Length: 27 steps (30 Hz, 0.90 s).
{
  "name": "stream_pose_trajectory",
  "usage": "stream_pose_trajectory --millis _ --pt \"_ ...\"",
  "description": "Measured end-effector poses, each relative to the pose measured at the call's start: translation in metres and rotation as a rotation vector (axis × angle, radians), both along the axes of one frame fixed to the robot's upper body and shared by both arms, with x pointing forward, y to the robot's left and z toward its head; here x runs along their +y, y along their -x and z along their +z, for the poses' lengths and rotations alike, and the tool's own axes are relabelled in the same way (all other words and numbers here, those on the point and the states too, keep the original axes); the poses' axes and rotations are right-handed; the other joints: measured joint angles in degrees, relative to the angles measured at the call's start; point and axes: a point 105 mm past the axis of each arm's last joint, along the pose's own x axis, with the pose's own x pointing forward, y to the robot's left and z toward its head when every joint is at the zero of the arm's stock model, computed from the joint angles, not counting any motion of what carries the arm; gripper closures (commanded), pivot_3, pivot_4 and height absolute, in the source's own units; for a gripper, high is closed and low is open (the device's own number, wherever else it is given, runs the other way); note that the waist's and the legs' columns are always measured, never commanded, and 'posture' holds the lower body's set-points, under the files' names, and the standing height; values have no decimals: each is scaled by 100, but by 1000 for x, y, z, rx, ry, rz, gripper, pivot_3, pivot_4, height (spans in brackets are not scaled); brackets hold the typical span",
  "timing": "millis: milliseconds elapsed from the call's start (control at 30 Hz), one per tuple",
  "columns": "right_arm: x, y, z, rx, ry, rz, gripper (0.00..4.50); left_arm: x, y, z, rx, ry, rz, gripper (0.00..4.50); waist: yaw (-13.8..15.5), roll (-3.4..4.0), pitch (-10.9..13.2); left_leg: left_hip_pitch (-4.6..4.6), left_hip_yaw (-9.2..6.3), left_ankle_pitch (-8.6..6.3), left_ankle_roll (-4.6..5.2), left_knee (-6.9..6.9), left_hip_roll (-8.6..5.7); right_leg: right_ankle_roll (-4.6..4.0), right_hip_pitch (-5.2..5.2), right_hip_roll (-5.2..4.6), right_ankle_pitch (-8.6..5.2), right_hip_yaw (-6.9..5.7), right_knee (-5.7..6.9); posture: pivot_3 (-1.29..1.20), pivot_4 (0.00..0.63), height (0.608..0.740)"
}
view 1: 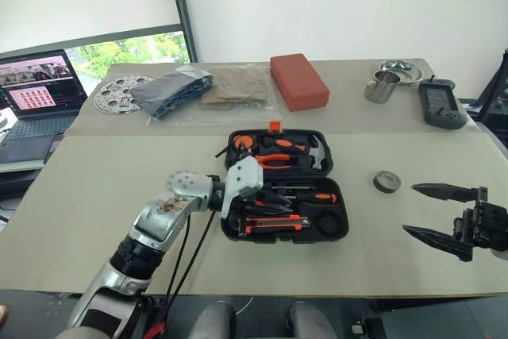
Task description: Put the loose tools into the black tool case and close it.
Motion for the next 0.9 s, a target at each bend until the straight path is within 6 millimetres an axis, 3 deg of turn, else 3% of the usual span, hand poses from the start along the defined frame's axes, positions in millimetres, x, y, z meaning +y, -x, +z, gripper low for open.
stream_pose_trajectory --millis 233,900 --pt "0 -1 1 -5 0 -6 0 9 -8 -37 50 -82 47 4415 -5 0 0 1 0 0 0 -1 0 0 -1 0 0 1 0 0 150 707" --pt "5 1 1 1 10 7 0 5 -11 -55 -30 -144 18 4415 15 20 -14 12 1 0 0 -1 0 10 25 -4 -6 6 2 0 150 707"
